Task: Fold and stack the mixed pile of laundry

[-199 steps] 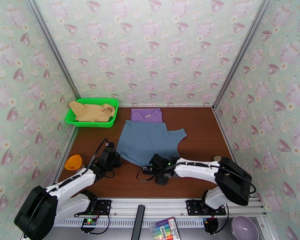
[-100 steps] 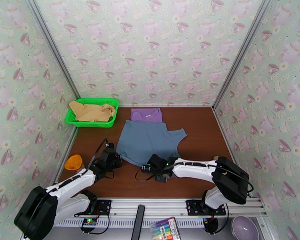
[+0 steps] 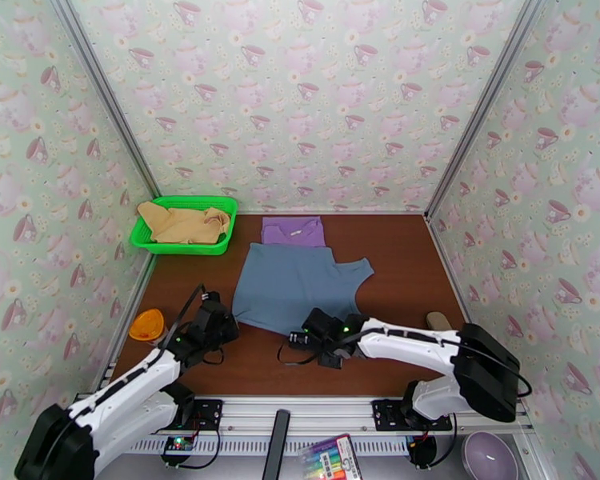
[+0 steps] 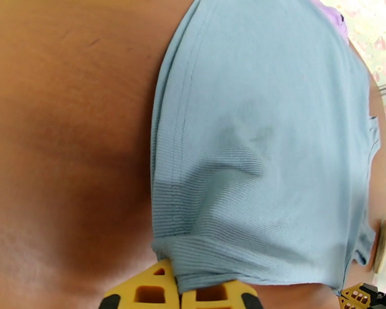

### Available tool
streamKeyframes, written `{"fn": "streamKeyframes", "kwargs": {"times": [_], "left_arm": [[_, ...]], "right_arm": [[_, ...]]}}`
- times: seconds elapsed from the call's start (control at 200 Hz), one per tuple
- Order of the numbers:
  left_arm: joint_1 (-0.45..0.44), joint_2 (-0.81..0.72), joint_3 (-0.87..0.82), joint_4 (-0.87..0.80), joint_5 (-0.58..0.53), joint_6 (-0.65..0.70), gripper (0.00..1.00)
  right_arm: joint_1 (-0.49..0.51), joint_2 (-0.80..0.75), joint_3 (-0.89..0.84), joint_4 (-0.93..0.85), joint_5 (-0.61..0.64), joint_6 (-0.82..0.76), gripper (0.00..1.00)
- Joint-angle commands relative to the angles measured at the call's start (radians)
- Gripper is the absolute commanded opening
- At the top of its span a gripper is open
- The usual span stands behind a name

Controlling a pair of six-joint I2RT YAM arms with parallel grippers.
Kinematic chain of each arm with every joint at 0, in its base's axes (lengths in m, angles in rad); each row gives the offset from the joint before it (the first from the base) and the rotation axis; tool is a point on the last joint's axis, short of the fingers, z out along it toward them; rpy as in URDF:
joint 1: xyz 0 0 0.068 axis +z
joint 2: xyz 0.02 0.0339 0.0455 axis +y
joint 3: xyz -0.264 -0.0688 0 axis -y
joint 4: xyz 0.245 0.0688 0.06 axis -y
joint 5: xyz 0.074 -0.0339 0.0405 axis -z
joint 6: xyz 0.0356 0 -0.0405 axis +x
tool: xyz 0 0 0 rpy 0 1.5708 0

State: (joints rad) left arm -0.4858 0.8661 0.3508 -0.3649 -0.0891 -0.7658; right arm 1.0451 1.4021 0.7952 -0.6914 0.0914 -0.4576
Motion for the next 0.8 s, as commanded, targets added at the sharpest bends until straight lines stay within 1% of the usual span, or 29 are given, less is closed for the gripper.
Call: {"fn": "streamKeyframes", "kwargs": {"times": [0.0,0.085,0.195,0.346,0.481,0.611,0.796], "left_arm": [[-0.003,-0.062,-0.018,-0.127,0.006,-0.067,0.00],[-0.002,-0.078,0.002,-0.164,0.019,-0.066,0.00],[-0.002,-0.028,0.046,-0.185,0.031,-0.038,0.00],[0.000,0.136,0.147,-0.187,0.084,0.039,0.00],[0.000,0.298,0.266,-0.237,0.107,0.122,0.00],[0.008,0.396,0.366,-0.313,0.097,0.182,0.00],[0.022,0.492,0.494,-0.429,0.033,0.248,0.00]], "right_arm": [[0.000,-0.018,-0.016,-0.051,-0.045,-0.018,0.00],[-0.010,-0.006,-0.009,-0.031,-0.040,-0.025,0.00],[-0.044,0.021,0.013,-0.027,-0.033,-0.030,0.00],[-0.111,0.020,0.045,-0.025,-0.043,-0.049,0.00],[-0.148,0.020,0.067,-0.022,-0.065,-0.081,0.00],[-0.182,0.044,0.088,-0.012,-0.080,-0.109,0.00],[-0.239,0.090,0.111,0.008,-0.091,-0.146,0.00]]}}
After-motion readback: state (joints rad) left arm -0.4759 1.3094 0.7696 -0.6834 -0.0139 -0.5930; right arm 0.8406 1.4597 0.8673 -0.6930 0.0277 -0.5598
